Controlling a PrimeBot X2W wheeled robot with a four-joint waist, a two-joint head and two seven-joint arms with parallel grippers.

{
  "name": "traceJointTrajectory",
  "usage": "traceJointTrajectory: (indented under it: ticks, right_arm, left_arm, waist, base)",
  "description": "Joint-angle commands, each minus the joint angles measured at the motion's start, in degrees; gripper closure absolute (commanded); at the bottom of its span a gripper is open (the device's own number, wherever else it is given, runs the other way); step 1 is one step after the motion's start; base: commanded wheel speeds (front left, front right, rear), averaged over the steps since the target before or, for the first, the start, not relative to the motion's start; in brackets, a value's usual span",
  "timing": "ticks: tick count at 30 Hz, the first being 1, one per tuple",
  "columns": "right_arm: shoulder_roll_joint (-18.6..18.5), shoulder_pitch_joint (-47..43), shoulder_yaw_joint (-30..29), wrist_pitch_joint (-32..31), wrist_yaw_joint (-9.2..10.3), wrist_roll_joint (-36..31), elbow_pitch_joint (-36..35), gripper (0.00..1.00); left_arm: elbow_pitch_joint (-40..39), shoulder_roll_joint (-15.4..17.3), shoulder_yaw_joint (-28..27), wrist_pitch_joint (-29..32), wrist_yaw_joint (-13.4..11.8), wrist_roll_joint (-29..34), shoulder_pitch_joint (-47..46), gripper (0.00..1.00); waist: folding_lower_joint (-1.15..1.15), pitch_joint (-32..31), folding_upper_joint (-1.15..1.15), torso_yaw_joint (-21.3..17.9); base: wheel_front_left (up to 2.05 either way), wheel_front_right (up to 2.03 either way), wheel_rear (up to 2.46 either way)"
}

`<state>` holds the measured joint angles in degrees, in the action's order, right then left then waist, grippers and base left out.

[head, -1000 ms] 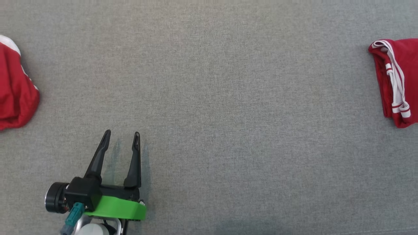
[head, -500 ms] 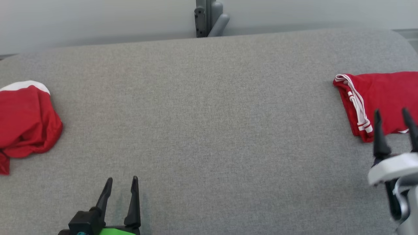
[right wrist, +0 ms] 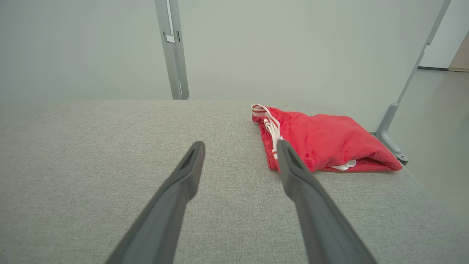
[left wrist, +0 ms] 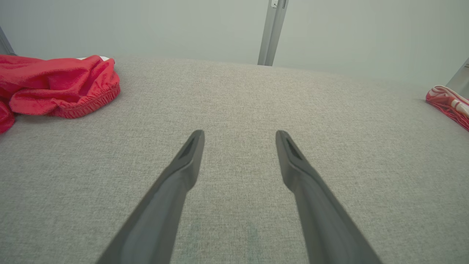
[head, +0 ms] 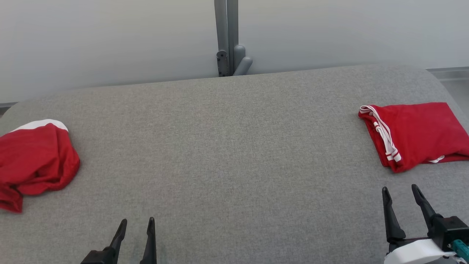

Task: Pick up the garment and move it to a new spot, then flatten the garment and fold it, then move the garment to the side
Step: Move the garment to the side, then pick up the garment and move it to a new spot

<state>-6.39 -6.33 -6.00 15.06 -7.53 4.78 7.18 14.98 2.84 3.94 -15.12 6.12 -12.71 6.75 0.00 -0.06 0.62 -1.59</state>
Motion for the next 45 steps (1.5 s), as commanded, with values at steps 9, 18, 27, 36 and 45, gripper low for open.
traceJointTrajectory:
  ticks: [9,18,27,36,45]
  right_arm:
    - [1.4,-0.7,1.2,0.1,0.09,-1.7,-0.6,0.0]
    - [1.0,-0.5,2.5,0.1,0.09,-1.6,-0.2,0.0]
    - [0.5,-0.7,3.4,0.1,0.09,-1.0,0.3,0.0]
    - [1.0,-2.9,2.1,0.1,0.09,-0.9,0.2,0.0]
    - [1.3,-0.4,6.2,0.1,0.09,-0.6,0.7,0.0]
  left_arm:
    - [0.8,0.1,-0.2,0.0,0.8,-0.1,0.6,0.0]
    - [0.2,0.1,0.3,0.0,1.0,-0.4,0.2,0.0]
    - [0.0,0.1,0.7,0.0,0.7,-0.6,0.3,0.0]
    - [0.4,0.1,0.9,0.0,0.4,-0.3,-0.2,0.0]
    - [0.0,0.1,-1.4,0.0,-0.6,-0.6,2.1,0.0]
  waist:
    - [0.0,-0.5,-0.62,1.2]
    - [0.0,-0.8,-0.62,2.2]
    - [0.0,-0.6,-0.62,3.0]
    - [0.0,-1.4,-0.62,13.5]
    - [0.0,-2.2,-0.62,26.6]
  base:
    - [0.0,0.0,0.0]
    - [0.0,0.0,0.0]
    - [0.0,0.0,0.0]
    - [0.0,0.0,0.0]
    - [0.0,0.0,0.0]
